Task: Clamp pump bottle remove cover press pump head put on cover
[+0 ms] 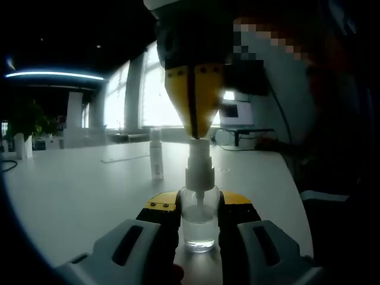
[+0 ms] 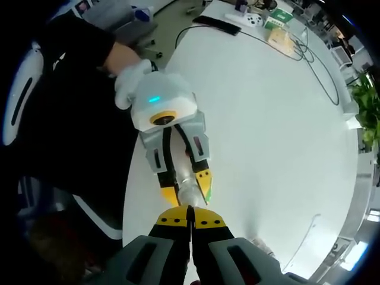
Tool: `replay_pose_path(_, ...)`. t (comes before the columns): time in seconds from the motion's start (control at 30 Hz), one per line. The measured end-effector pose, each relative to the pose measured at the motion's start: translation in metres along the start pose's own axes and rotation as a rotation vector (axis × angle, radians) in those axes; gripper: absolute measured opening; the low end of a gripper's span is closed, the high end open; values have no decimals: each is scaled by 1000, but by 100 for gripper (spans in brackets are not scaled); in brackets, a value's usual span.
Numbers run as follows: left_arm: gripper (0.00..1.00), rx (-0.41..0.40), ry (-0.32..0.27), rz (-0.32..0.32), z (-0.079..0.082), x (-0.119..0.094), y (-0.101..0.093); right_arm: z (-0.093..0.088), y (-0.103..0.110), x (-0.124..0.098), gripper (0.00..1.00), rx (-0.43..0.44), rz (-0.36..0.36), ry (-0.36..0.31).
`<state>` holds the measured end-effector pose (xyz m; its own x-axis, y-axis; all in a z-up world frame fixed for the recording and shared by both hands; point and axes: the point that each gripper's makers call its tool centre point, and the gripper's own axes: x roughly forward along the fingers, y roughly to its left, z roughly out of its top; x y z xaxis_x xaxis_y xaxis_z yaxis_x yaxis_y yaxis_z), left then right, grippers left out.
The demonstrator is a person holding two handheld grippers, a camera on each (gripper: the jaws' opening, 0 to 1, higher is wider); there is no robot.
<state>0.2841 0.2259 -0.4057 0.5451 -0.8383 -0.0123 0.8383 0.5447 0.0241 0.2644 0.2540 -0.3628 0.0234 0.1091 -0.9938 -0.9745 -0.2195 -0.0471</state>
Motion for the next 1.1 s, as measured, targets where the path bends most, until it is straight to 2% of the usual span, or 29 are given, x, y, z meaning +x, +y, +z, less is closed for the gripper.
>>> replay_pose_path(0.57,15,0,1,1,0,0,0,-1,1,3,0,21,4,4)
replay_pose_path(0.97,15,1,2,2,0,0,1,-2,1,3,0,41,-5,-28)
replay_pose_path(1.1,15,1,2,2,1,-1,0,-1,1,1,0,18,-6,-26)
